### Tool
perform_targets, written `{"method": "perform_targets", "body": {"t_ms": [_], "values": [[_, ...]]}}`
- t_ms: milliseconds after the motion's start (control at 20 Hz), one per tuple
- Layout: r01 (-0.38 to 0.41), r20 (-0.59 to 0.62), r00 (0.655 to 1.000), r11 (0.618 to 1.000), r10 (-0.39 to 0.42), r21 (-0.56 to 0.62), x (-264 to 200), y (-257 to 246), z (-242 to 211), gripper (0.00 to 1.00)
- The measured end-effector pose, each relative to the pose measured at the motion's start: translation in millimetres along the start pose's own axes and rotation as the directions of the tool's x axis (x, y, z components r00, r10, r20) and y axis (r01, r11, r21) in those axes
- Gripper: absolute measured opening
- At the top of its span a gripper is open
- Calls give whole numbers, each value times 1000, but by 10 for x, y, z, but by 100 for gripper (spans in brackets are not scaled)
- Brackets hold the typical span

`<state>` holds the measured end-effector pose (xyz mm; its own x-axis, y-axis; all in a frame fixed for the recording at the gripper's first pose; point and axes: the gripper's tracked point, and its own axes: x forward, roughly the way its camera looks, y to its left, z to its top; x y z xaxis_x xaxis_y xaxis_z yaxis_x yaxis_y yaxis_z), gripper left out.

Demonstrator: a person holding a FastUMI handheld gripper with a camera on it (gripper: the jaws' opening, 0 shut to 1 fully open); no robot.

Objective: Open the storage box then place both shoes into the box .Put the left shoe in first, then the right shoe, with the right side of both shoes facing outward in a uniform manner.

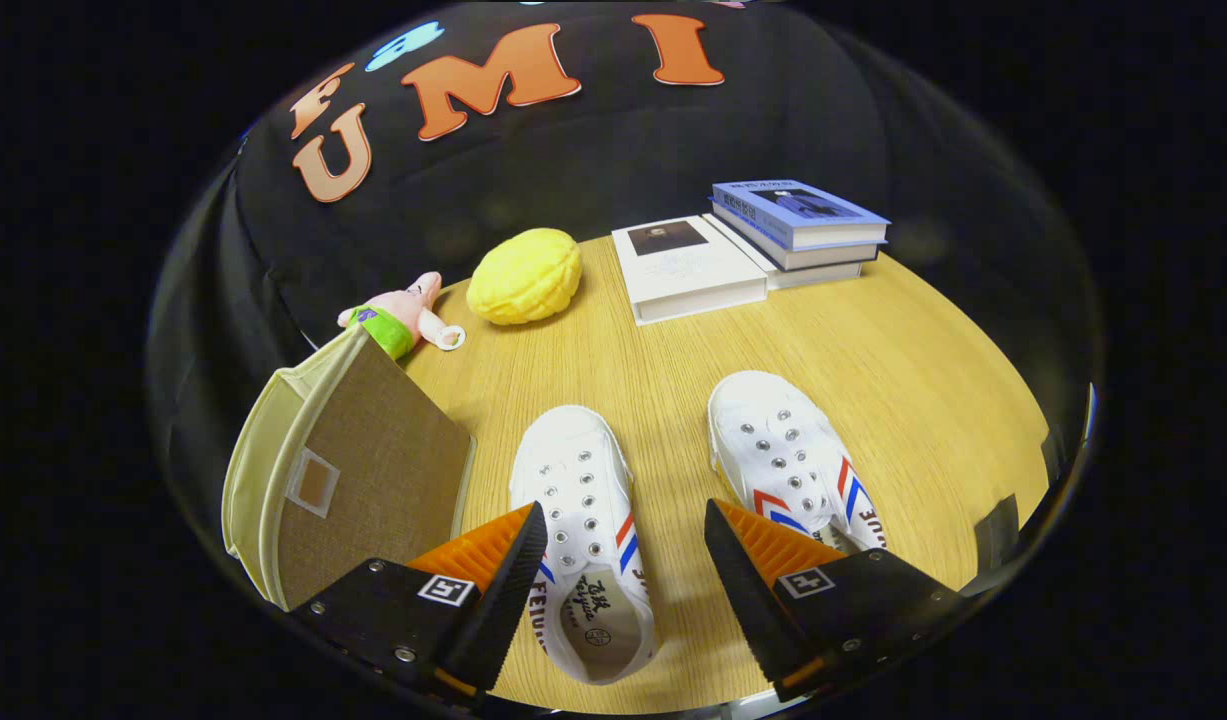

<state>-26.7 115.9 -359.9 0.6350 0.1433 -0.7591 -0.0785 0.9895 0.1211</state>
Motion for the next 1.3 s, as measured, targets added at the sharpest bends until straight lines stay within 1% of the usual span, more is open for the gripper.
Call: {"method": "perform_targets", "body": {"t_ms": [100, 150, 250, 350, 400, 450, 500, 600, 750, 800, 900, 950, 1000, 1050, 1100, 1150, 1300], "values": [[-2, -21, 1000, 1000, 3, 22, 84, -31, -105, 90], [0, -33, 999, 1000, 0, 24, 117, -43, -149, 89], [5, -52, 999, 1000, -4, 17, 188, -57, -223, 84], [-11, -63, 998, 1000, 12, 20, 224, -2, -258, 76], [-22, -69, 997, 1000, 23, 22, 243, 27, -282, 67], [-28, -74, 997, 999, 30, 22, 256, 59, -296, 62], [-33, -80, 996, 999, 34, 16, 280, 75, -322, 53], [-43, -97, 994, 999, 45, 24, 312, 102, -356, 45], [-83, -125, 988, 993, 93, 84, 334, 105, -370, 42], [-100, -119, 987, 990, 112, 102, 336, 115, -376, 41], [-106, -89, 989, 989, 115, 102, 315, 135, -365, 36], [-90, -77, 992, 992, 97, 88, 322, 136, -349, 28], [-44, -63, 997, 997, 48, 65, 269, 66, -341, 19], [-24, -73, 997, 997, 29, 72, 365, 80, -381, 14], [-13, -64, 998, 995, 19, 97, 259, 136, -347, 3], [-9, -62, 998, 993, 16, 116, 232, 182, -315, 1], [51, -27, 998, 994, -49, 101, 92, 111, -85, 0]]}}
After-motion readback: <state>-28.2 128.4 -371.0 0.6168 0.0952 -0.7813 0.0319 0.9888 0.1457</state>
